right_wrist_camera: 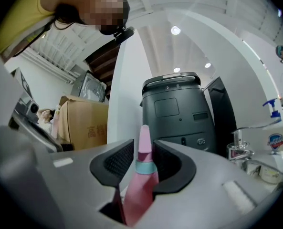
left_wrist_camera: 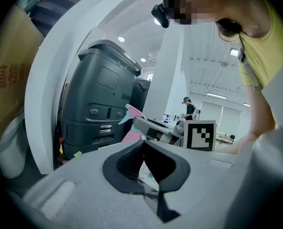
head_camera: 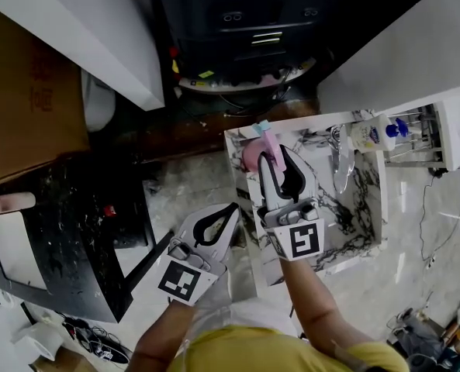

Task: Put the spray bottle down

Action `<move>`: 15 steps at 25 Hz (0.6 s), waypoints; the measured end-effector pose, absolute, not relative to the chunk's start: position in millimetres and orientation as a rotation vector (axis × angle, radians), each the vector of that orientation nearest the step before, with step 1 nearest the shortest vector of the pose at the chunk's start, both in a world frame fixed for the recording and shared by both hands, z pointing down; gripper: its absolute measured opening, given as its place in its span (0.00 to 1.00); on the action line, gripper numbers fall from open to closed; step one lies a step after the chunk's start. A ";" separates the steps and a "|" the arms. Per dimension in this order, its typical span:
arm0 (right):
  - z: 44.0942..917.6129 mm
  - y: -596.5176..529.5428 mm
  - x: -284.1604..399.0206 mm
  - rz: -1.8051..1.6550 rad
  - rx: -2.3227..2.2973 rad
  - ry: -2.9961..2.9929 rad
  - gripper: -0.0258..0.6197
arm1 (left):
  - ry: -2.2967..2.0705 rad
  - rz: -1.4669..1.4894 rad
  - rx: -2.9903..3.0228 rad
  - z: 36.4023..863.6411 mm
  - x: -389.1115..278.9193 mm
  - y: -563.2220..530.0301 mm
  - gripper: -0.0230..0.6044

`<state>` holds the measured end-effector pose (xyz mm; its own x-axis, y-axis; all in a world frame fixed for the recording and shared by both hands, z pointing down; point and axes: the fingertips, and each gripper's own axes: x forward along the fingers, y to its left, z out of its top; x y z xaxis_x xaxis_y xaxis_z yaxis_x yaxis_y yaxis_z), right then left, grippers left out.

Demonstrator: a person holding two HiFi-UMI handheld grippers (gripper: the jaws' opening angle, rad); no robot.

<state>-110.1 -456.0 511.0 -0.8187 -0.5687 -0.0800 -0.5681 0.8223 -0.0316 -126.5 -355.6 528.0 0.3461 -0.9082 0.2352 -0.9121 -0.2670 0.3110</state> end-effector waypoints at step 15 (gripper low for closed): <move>506.0 -420.5 -57.5 -0.134 -1.157 3.053 0.32 | -1.595 -0.016 2.312 476.4 -102.4 -331.2 0.04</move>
<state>-57.5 -420.5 506.0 -0.7422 -0.6539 0.1466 -0.6643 0.7468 -0.0317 -102.4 -331.2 476.4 0.3729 -0.9110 0.1763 -0.9071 -0.3180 0.2756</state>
